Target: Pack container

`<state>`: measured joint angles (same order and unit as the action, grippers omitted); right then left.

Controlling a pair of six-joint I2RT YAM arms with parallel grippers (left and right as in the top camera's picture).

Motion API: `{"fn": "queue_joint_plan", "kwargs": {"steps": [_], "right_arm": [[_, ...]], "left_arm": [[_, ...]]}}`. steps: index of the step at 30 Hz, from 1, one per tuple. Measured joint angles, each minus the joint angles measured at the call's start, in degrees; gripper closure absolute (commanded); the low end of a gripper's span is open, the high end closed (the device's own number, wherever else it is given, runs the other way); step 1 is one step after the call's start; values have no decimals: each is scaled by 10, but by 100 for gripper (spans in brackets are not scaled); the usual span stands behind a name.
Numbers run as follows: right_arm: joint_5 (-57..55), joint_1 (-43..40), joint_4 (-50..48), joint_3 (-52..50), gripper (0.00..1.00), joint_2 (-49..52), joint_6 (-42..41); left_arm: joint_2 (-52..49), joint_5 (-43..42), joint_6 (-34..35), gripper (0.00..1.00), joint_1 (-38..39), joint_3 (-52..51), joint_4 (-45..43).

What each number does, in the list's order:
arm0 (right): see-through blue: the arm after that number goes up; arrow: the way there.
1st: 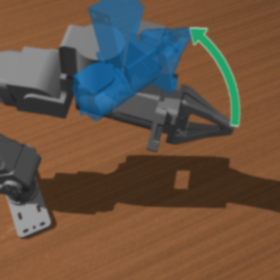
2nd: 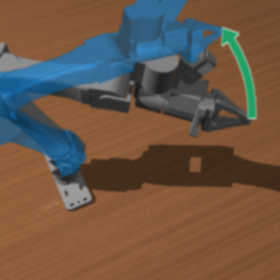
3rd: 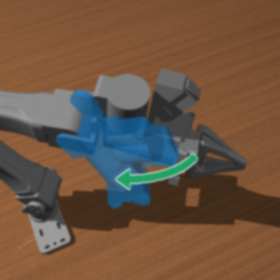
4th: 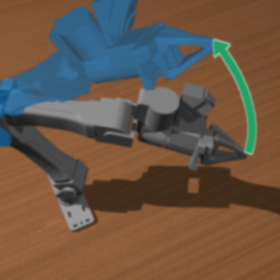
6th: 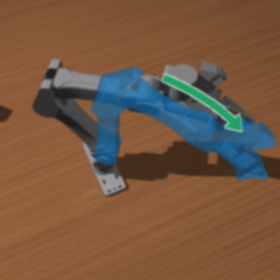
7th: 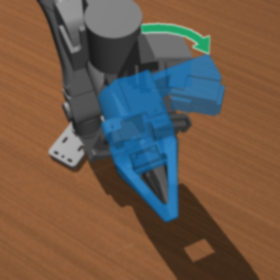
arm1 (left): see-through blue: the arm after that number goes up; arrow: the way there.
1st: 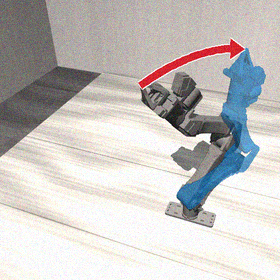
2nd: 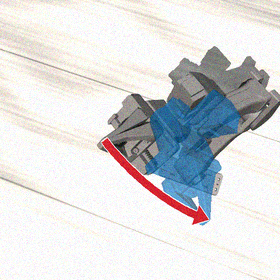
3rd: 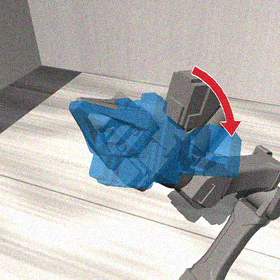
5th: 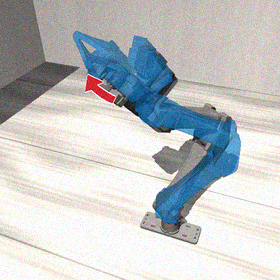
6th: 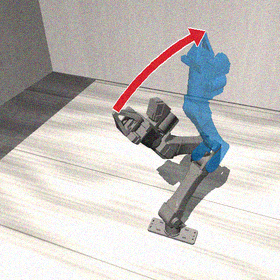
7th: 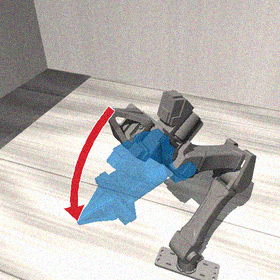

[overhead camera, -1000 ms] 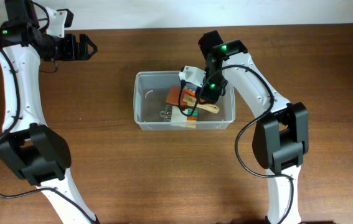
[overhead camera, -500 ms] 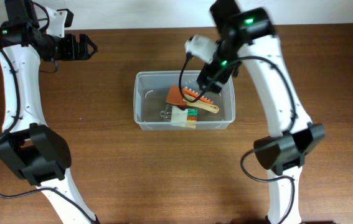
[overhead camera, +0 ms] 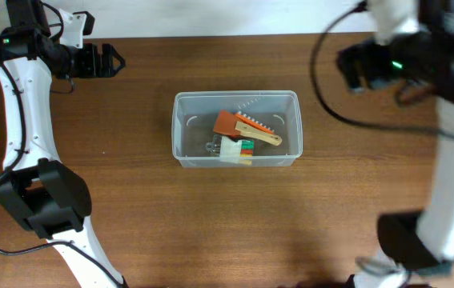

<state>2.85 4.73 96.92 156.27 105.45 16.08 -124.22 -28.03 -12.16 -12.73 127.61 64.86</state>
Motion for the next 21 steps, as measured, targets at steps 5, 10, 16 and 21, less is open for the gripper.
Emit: {"fn": "queue_joint_plan", "kwargs": {"steps": [5,10,16,21], "right_arm": [[-9,0,0,-78,1,-125,-35],[-68,0,0,-241,1,-277,-91],[-130,0,-61,-445,1,-455,-181],[-147,0,-143,-531,1,-598,-224]], "left_arm": [[0,0,0,1,0,0,0],[0,0,0,1,0,0,0],[0,0,0,1,0,0,0],[0,0,0,1,0,0,0]]}}
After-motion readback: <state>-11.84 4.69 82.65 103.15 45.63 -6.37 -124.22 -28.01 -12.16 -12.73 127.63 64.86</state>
